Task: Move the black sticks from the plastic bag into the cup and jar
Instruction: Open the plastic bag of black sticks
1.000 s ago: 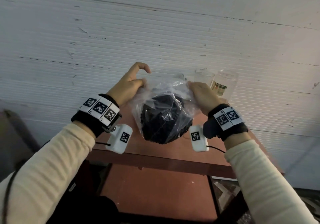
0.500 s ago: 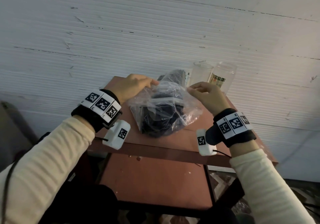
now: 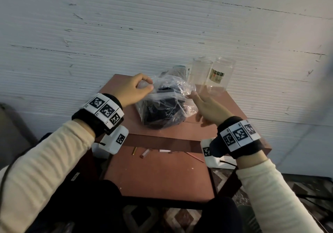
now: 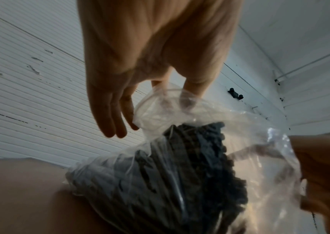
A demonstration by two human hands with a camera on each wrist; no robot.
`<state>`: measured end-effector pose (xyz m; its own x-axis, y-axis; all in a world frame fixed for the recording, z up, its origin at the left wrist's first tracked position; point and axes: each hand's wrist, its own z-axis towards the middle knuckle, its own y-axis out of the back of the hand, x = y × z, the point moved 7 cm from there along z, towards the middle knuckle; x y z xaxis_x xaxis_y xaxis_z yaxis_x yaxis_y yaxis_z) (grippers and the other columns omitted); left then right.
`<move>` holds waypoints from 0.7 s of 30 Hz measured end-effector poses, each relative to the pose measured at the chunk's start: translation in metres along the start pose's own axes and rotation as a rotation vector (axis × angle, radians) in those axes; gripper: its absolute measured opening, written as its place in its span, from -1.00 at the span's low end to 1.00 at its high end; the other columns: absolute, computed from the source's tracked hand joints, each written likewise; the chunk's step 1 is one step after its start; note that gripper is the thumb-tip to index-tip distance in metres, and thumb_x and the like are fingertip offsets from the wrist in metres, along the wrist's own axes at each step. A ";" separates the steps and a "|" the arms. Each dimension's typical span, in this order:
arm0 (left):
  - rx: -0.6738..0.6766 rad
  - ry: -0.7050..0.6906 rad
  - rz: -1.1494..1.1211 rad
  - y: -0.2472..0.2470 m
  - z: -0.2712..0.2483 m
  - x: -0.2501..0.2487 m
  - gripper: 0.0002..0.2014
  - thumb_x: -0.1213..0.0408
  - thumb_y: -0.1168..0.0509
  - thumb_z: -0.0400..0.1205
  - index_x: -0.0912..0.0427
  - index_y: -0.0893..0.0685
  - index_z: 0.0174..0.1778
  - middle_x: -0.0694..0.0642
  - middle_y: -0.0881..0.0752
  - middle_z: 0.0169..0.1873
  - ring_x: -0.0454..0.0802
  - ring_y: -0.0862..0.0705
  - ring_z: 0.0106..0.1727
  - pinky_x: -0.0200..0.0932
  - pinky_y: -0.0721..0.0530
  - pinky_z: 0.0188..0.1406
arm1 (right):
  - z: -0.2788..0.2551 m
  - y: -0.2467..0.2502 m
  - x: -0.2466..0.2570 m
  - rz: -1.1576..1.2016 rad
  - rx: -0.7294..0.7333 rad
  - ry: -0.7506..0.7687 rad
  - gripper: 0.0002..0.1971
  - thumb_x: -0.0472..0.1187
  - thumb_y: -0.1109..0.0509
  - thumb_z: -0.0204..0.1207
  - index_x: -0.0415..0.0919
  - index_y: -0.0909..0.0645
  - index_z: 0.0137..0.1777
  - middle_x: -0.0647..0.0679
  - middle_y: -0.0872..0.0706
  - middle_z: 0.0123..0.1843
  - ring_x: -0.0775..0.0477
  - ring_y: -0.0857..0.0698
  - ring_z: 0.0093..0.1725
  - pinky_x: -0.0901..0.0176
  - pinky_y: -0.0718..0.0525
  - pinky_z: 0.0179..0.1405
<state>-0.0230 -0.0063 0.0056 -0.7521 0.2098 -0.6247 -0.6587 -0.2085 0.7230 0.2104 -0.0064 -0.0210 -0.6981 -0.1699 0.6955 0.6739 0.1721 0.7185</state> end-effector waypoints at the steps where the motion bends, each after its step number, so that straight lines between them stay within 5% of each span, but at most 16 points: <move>1: 0.037 0.007 0.019 -0.003 -0.002 -0.001 -0.72 -0.01 -0.20 0.70 -0.06 -0.58 0.29 0.40 -0.65 0.13 0.27 -0.65 0.09 0.01 -0.58 0.07 | -0.003 -0.007 -0.001 0.068 0.056 -0.037 -0.40 0.32 0.14 0.65 0.09 -0.25 0.59 -0.12 -0.66 -0.19 0.05 -0.65 -0.55 0.09 -0.72 -0.29; 3: 0.120 0.055 0.031 -0.009 -0.004 0.002 -0.67 0.06 -0.15 0.74 0.00 -0.48 0.42 0.35 -0.55 0.38 0.30 -0.58 0.28 -0.06 -0.53 0.13 | -0.009 -0.017 0.001 0.191 0.117 -0.067 -0.44 0.36 0.13 0.63 0.16 -0.16 0.55 -0.14 -0.64 0.14 -0.03 -0.78 -0.45 -0.07 -0.71 -0.11; 5: 0.209 0.142 -0.044 -0.013 -0.007 0.008 -0.66 -0.02 -0.13 0.73 -0.14 -0.40 0.43 0.18 -0.44 0.48 0.22 -0.56 0.26 0.07 -0.62 0.23 | -0.008 -0.022 0.001 0.244 0.100 -0.083 -0.56 0.38 0.10 0.61 0.21 -0.17 0.38 -0.20 -0.61 0.26 -0.16 -0.84 -0.27 -0.16 -0.75 0.03; 7: 0.271 0.166 -0.141 -0.016 -0.010 0.010 -0.63 -0.04 -0.16 0.72 -0.20 -0.35 0.45 0.10 -0.30 0.57 0.16 -0.43 0.44 0.17 -0.54 0.37 | -0.005 -0.026 0.000 0.281 0.095 -0.093 -0.59 0.41 0.09 0.58 0.24 -0.16 0.29 -0.22 -0.58 0.27 -0.21 -0.84 -0.18 -0.24 -0.77 0.03; 11: 0.220 0.054 -0.211 -0.018 -0.009 0.002 -0.53 0.18 -0.26 0.70 -0.09 -0.33 0.53 0.18 -0.24 0.64 0.00 -0.14 0.67 -0.19 -0.18 0.47 | 0.004 -0.034 0.006 0.343 0.037 -0.046 -0.54 0.39 0.00 0.58 0.07 -0.22 0.25 -0.11 -0.61 0.04 -0.24 -0.80 -0.06 -0.23 -0.77 0.02; 16: 0.162 -0.019 -0.341 -0.012 -0.007 -0.009 -0.37 0.45 -0.36 0.61 -0.08 -0.37 0.56 0.08 -0.36 0.52 -0.17 -0.20 0.60 -0.18 -0.29 0.51 | 0.015 -0.027 0.007 0.461 -0.018 0.018 -0.74 -0.10 -0.31 0.63 -0.07 -0.26 0.13 -0.17 -0.55 -0.22 -0.04 -0.48 -0.44 -0.01 -0.59 -0.27; 19: 0.097 -0.060 -0.363 -0.004 -0.004 -0.013 -0.37 0.36 -0.42 0.59 -0.15 -0.39 0.54 -0.03 -0.38 0.47 -0.12 -0.32 0.54 -0.17 -0.34 0.45 | 0.016 -0.012 0.011 0.426 0.020 0.080 -0.71 -0.17 -0.30 0.63 -0.02 -0.30 0.25 -0.13 -0.59 -0.15 -0.02 -0.58 -0.30 -0.08 -0.64 -0.02; 21: 0.051 -0.059 -0.373 0.001 -0.002 -0.016 -0.38 0.24 -0.42 0.59 -0.25 -0.37 0.52 -0.11 -0.33 0.49 -0.06 -0.37 0.45 -0.08 -0.37 0.43 | 0.013 0.002 0.019 0.384 0.002 0.153 -0.65 -0.17 -0.29 0.63 0.08 -0.33 0.34 -0.24 -0.62 0.01 -0.20 -0.62 -0.05 -0.13 -0.61 0.14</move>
<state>-0.0118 -0.0120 0.0154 -0.4574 0.3169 -0.8309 -0.8840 -0.0603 0.4637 0.1955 0.0035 -0.0069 -0.3514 -0.2352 0.9062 0.8780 0.2532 0.4062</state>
